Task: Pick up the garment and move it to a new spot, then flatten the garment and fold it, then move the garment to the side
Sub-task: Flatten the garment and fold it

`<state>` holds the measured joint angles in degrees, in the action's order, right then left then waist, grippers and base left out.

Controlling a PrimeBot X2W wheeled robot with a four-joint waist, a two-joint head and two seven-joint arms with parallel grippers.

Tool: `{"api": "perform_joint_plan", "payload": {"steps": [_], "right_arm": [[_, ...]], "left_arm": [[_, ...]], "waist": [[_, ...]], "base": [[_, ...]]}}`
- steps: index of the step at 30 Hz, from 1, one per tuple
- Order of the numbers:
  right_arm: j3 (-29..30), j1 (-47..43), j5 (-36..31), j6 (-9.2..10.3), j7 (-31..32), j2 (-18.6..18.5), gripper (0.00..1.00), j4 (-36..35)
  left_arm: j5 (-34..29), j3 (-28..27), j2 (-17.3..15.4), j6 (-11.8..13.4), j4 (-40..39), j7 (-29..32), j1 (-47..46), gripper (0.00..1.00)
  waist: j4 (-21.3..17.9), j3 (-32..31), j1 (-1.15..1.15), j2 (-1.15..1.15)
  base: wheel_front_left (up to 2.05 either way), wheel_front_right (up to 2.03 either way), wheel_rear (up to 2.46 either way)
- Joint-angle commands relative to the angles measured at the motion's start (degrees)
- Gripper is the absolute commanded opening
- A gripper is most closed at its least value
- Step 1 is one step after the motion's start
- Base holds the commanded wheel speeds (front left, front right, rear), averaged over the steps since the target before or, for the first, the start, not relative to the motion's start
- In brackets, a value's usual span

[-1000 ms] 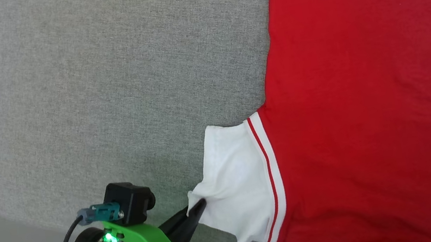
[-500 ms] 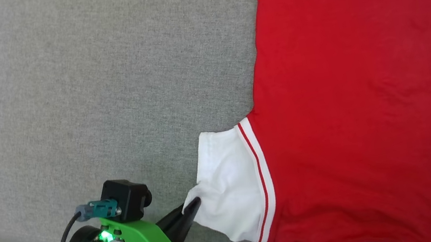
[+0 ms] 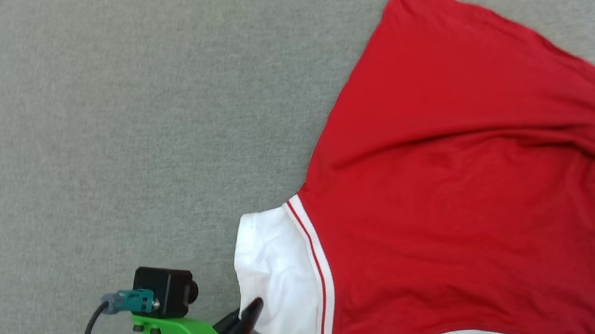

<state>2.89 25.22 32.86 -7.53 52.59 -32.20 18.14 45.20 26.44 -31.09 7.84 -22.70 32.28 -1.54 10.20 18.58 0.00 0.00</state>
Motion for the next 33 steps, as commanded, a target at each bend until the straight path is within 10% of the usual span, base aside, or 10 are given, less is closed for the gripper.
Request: {"api": "perform_joint_plan", "payload": {"steps": [1, 28, 30, 33], "right_arm": [[0.1, -3.1, 0.6, 0.04, -0.3, 0.6, 0.0, -0.7], [8.7, -28.2, 2.3, 0.04, -1.8, 8.8, 0.0, -13.3], [8.7, -27.7, 2.5, 0.04, -2.1, 8.7, 1.0, -13.5], [8.3, -26.6, 3.3, 0.04, -1.4, 8.1, 1.0, -14.5]], "left_arm": [[0.6, 0.0, 0.4, 0.2, 0.4, -0.4, 0.8, 0.0], [1.3, 1.4, 4.4, 0.8, 6.1, -4.2, 2.5, 0.0], [1.1, 1.3, 4.1, 1.0, 5.9, -4.1, 2.5, 0.0], [1.0, 1.2, 3.8, 1.2, 5.3, -3.9, 2.2, 0.0]], "waist": [[-4.2, -4.7, 0.0, 0.0], [-8.1, -11.4, 0.0, 0.0], [-8.2, -11.3, 0.0, 0.0], [-8.2, -11.0, 0.0, 0.0]], "base": [[0.0, 0.0, 0.0], [0.0, 0.0, 0.0], [0.0, 0.0, 0.0], [0.0, 0.0, 0.0]]}}
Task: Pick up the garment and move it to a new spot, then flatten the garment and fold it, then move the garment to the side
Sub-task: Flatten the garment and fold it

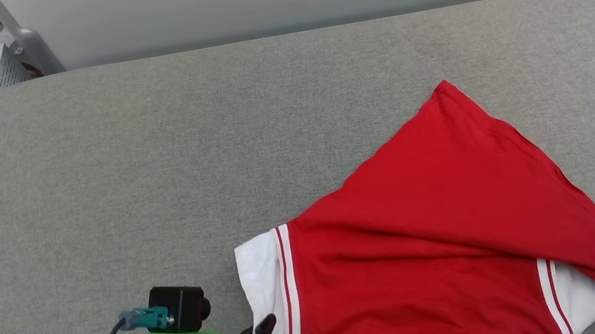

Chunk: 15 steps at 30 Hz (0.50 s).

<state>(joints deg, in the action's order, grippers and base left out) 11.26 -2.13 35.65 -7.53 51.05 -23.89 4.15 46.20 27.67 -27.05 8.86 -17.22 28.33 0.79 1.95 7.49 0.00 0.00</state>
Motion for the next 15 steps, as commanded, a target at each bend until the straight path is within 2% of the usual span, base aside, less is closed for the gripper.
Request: {"api": "perform_joint_plan", "payload": {"steps": [1, 9, 15], "right_arm": [[-0.3, 1.3, 0.7, 0.04, 0.6, -0.7, 1.0, -1.1], [-2.2, 7.2, 2.4, 0.04, 6.8, -4.5, 1.0, -8.8], [-4.2, 14.9, 2.4, 0.04, 11.8, -5.3, 1.0, -12.4]], "left_arm": [[0.0, -0.1, -0.3, 0.2, -0.4, 0.2, -0.2, 0.0], [-0.9, 0.2, -1.1, 0.5, -2.7, 0.7, -0.6, 0.0], [-1.8, 0.3, -1.3, 0.9, -4.7, 1.0, -1.7, 0.0]], "waist": [[0.0, 0.2, 0.0, 0.0], [1.7, 1.5, 0.0, 0.0], [4.3, 5.5, 0.0, 0.0]], "base": [[0.0, 0.0, 0.0], [0.0, 0.0, 0.0], [0.0, 0.0, 0.0]]}}
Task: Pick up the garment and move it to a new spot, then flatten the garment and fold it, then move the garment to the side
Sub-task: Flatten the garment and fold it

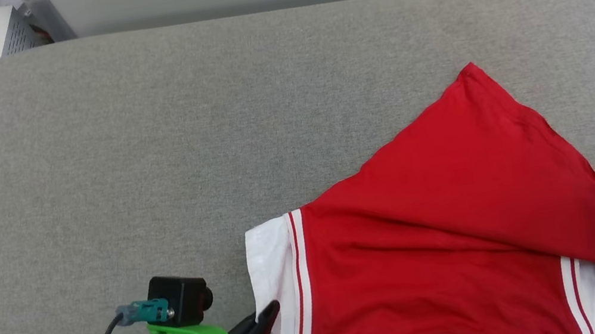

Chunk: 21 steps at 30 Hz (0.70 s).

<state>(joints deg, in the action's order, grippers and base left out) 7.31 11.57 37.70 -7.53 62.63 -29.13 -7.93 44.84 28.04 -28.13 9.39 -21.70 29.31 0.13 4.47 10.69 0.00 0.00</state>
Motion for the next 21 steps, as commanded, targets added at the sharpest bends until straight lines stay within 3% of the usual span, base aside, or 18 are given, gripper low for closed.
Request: {"api": "perform_joint_plan", "payload": {"steps": [1, 10, 21], "right_arm": [[-0.7, 3.2, 0.1, 0.04, 1.1, -0.1, 1.0, -0.6], [-6.1, 19.2, -4.2, 0.04, 7.2, 0.0, 1.0, 4.1], [-9.9, 29.5, -8.4, 0.04, 7.1, -1.6, 1.0, 14.9]], "left_arm": [[-0.5, -0.1, -0.2, 0.4, -0.7, 0.0, -1.4, 0.0], [-1.8, 0.4, 0.5, -0.4, -2.2, -0.5, -4.8, 0.0], [-2.1, 2.0, 2.3, -1.8, -1.3, -1.5, -6.6, 0.0]], "waist": [[2.3, 3.5, 0.0, 0.0], [8.0, 11.8, 0.0, 0.0], [13.3, 16.2, 0.0, 0.0]], "base": [[0.0, 0.0, 0.0], [0.0, 0.0, 0.0], [0.0, 0.0, 0.0]]}}
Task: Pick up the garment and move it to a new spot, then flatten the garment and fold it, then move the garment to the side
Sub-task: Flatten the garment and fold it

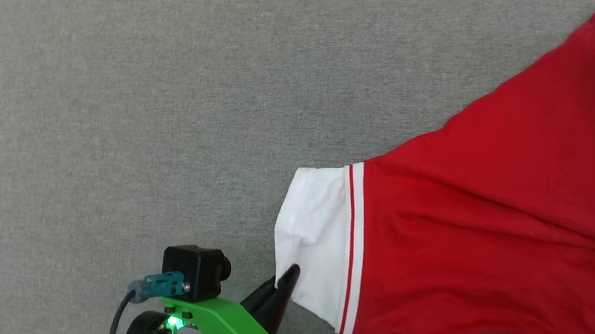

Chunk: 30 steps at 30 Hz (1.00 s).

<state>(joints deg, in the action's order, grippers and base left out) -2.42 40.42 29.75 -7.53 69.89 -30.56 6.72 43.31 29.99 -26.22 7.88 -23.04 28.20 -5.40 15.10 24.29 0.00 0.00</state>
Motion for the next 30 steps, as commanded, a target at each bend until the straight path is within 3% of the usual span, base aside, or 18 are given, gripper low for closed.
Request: {"api": "perform_joint_plan", "payload": {"steps": [1, 14, 16, 17, 30], "right_arm": [[-0.4, 1.2, -0.7, 0.04, -0.4, -0.3, 1.0, 1.1], [-8.9, 1.0, -1.0, 0.04, -0.9, -3.2, 1.0, 7.2], [-9.7, 0.6, -0.4, 0.04, -0.6, -3.6, 0.27, 7.5], [-10.1, 0.5, -0.2, 0.04, -0.7, -3.8, 0.0, 7.5], [-8.2, 3.5, 2.4, 0.04, -11.1, -1.6, 0.0, 9.4]], "left_arm": [[-0.6, 0.2, 0.4, -0.3, 0.1, -0.5, -1.2, 0.0], [-0.6, 0.9, 1.1, -1.0, 1.2, -1.2, -2.1, 0.0], [-0.3, 0.7, 1.4, -1.2, 1.3, -1.6, -2.3, 0.0], [-0.2, 0.8, 1.5, -1.2, 1.4, -1.6, -2.5, 0.0], [0.7, -0.8, 1.9, -1.6, 3.1, -3.8, -3.1, 0.0]], "waist": [[3.0, 2.9, 0.0, 0.0], [4.9, 4.7, 0.0, 0.0], [5.0, 4.8, 0.0, 0.0], [5.1, 4.9, 0.0, 0.0], [3.3, 0.9, 0.0, 0.0]], "base": [[0.0, 0.0, 0.0], [0.0, 0.0, 0.0], [0.0, 0.0, 0.0], [0.0, 0.0, 0.0], [0.0, 0.0, 0.0]]}}
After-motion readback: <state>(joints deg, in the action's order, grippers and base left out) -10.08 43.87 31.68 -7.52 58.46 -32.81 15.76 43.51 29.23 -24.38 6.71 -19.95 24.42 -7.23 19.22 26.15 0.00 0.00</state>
